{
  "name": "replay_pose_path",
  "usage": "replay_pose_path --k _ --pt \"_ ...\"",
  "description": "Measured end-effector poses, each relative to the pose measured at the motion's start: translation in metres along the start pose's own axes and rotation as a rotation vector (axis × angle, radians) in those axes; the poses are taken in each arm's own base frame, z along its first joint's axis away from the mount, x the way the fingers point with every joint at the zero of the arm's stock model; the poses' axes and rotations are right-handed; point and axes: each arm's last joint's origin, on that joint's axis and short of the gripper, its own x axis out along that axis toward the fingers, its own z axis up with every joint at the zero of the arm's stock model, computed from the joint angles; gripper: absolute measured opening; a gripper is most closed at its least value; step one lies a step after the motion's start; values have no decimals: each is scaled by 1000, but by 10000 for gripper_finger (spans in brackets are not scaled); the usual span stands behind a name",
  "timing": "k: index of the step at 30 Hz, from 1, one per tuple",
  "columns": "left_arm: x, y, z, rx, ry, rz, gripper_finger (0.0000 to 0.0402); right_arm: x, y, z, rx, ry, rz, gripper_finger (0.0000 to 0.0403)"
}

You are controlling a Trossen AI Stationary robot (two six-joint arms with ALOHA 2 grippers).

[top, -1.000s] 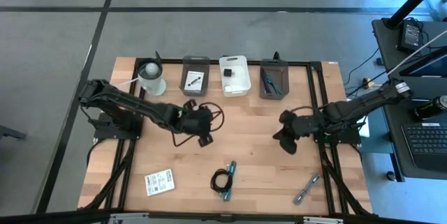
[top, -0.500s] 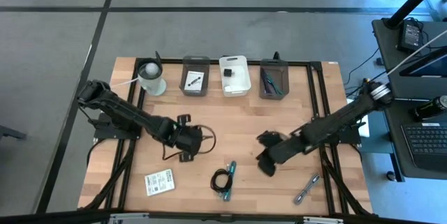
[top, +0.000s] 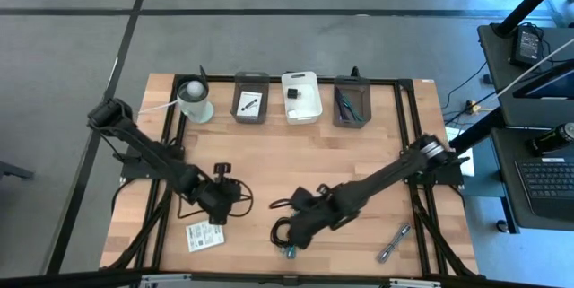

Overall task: Pick and place items into bin
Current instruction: Put the black charger cable into the right black bin

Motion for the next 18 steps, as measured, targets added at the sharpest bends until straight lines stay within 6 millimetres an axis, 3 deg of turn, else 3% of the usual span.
replay_pose_path --k 9,18 --pt "-15 -11 -7 32 -52 -36 125 36 26 33 -176 38 5 50" --pt "-19 -19 -13 53 -56 -53 125 76 30 23 -591 128 14 152"
